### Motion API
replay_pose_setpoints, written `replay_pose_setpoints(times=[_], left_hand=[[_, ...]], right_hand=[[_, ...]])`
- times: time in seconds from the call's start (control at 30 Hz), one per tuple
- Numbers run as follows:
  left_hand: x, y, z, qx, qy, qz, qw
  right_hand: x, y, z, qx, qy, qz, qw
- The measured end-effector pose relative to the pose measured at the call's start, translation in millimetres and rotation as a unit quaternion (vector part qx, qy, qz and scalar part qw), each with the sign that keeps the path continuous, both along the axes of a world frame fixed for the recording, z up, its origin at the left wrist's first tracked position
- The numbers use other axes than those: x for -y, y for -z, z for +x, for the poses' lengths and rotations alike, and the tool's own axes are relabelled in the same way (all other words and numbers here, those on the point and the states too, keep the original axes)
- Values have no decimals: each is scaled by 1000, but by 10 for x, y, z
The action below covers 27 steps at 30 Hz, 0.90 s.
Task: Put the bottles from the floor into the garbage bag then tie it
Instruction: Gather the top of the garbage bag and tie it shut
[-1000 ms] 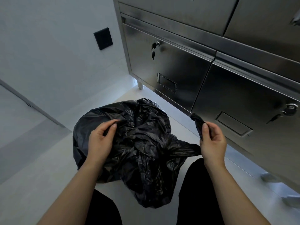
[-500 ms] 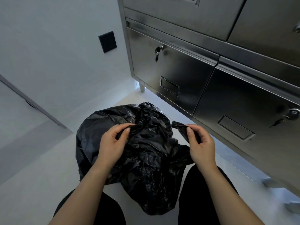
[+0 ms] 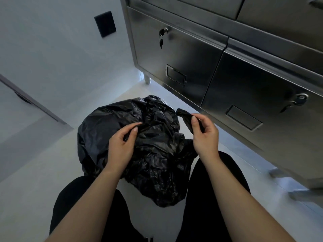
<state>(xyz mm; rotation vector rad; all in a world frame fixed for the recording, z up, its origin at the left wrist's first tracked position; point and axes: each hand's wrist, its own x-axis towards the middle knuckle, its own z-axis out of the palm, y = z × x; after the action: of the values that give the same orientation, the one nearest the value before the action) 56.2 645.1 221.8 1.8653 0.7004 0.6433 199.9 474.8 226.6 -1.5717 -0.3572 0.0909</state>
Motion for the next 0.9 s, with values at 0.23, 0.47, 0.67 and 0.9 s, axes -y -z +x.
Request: replay_pose_setpoints(times=[0.23,0.47,0.67,0.9], left_hand=[[-137,14,-52,-54,8,82,995],[-357,104,-82,-45,-30,66,996],[-309,-40,14,-42,38,63,996],[27,-272,224,-40,93,30,994]], right_hand=[[304,183,98,47,14,-102,994],[533,333,227,-13,66,-85,994],[407,152,267,-13,65,-53,996],[63,-77,-79,37,-111,-52,992]])
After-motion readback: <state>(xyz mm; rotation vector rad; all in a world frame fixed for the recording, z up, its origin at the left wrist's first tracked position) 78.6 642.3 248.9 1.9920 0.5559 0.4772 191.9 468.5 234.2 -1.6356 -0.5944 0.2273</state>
